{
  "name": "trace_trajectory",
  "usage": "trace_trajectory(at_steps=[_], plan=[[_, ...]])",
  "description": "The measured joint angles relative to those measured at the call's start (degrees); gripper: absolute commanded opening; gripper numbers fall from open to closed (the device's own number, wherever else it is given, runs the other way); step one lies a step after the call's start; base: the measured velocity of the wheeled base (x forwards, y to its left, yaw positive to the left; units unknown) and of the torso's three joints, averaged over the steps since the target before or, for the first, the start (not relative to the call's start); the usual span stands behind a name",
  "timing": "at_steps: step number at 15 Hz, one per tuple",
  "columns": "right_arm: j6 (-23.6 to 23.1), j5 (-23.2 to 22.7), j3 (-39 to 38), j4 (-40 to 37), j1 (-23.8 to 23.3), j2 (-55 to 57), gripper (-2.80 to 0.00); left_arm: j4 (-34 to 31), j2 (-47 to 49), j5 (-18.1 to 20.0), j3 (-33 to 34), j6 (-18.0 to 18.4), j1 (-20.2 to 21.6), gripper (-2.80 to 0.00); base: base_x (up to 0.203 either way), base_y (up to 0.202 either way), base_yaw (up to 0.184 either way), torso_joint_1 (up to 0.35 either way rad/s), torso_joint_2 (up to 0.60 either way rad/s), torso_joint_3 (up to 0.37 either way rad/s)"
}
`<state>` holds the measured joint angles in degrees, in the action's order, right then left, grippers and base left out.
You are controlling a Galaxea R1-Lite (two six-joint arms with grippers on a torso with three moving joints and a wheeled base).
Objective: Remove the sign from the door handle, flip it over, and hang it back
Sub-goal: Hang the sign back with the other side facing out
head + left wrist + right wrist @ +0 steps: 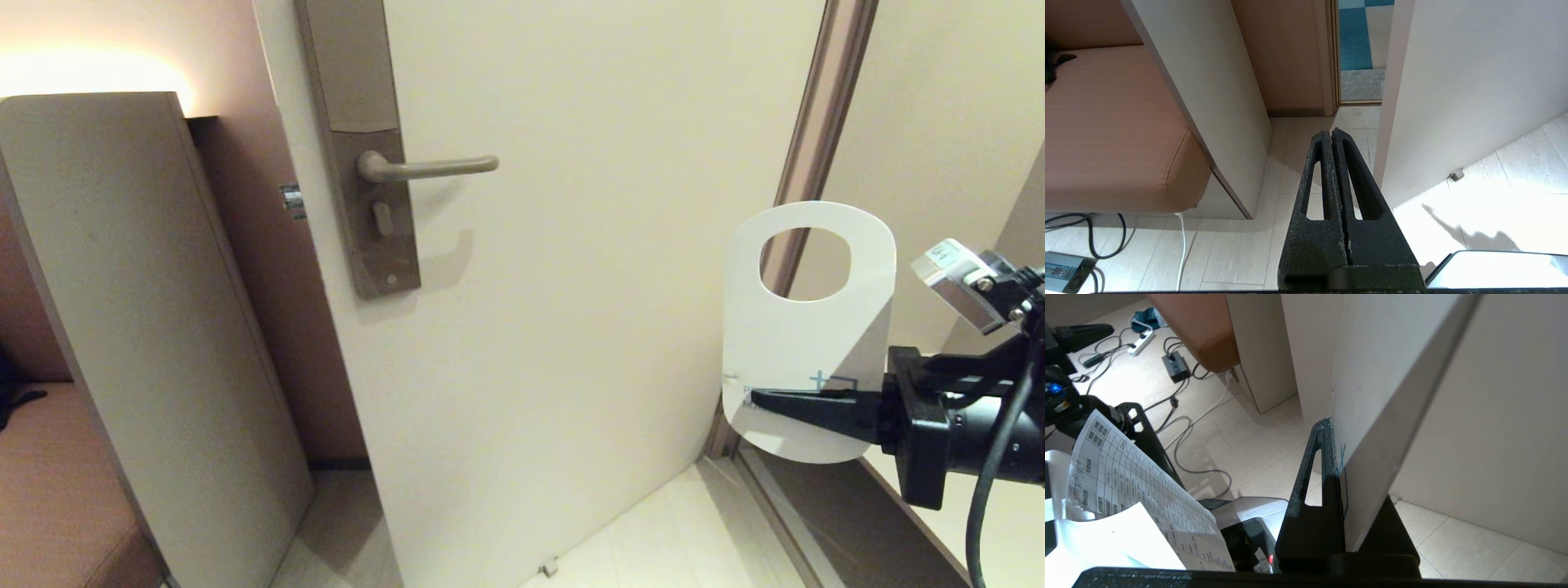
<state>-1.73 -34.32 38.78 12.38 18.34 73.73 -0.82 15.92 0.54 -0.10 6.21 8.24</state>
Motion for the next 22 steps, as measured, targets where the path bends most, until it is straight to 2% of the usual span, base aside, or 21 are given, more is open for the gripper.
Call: trace_trajectory(at_steps=[16, 22], plan=[[-0.1, 0.0, 0.2, 0.0, -0.3, 0.0, -2.80, -0.2, 0.1, 0.1, -0.1, -1.7, -0.4, -2.80, 0.000, 0.000, 0.000, 0.000, 0.00, 0.000], [-0.1, -0.1, 0.0, 0.0, -0.3, 0.0, -2.80, -0.5, -3.3, 0.2, -0.2, -2.1, -6.6, -2.80, 0.000, 0.000, 0.000, 0.000, 0.00, 0.000]])
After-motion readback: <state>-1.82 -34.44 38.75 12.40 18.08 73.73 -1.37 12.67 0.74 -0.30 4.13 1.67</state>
